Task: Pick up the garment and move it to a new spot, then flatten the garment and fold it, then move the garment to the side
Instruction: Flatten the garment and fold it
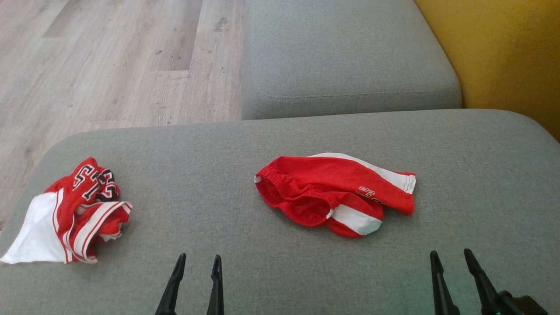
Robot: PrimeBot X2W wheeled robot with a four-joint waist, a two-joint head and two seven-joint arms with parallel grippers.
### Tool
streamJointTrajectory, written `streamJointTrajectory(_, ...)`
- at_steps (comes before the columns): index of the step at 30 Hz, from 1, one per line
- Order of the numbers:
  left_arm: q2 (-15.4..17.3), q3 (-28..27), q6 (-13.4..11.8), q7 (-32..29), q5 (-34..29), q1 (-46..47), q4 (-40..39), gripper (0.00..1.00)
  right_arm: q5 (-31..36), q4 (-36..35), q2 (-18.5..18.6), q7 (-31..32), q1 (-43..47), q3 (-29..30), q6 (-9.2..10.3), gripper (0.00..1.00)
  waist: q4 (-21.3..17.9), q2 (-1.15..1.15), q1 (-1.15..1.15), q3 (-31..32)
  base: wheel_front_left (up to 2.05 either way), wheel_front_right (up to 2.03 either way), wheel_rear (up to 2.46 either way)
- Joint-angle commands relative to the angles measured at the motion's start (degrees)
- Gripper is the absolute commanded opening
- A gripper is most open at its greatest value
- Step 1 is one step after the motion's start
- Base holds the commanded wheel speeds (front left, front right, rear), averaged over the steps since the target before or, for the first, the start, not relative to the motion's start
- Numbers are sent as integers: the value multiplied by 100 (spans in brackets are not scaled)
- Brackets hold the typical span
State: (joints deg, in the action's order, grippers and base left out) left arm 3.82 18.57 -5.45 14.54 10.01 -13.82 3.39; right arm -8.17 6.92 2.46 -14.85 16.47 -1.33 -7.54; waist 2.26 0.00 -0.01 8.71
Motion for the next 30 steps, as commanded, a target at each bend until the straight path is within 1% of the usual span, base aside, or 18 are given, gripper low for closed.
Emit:
streamJointTrajectory(1, -90, -163, 39, 45, -39, 219, -191, 100, -37, -193, 42, -15, -156, -149, 5, 100, 8, 0, 1, -1, 0, 0, 0)
streamJointTrajectory(19, -93, -138, 20, 46, -28, 168, -244, 100, -32, -129, 42, -15, -190, -251, 5, 100, 24, 0, 1, 24, 0, 0, 0)
streamJointTrajectory(30, -94, -101, 7, 46, -32, 169, -215, 100, 29, -122, 42, -15, -258, -357, 5, 100, -85, 0, 1, -46, 0, 0, 0)
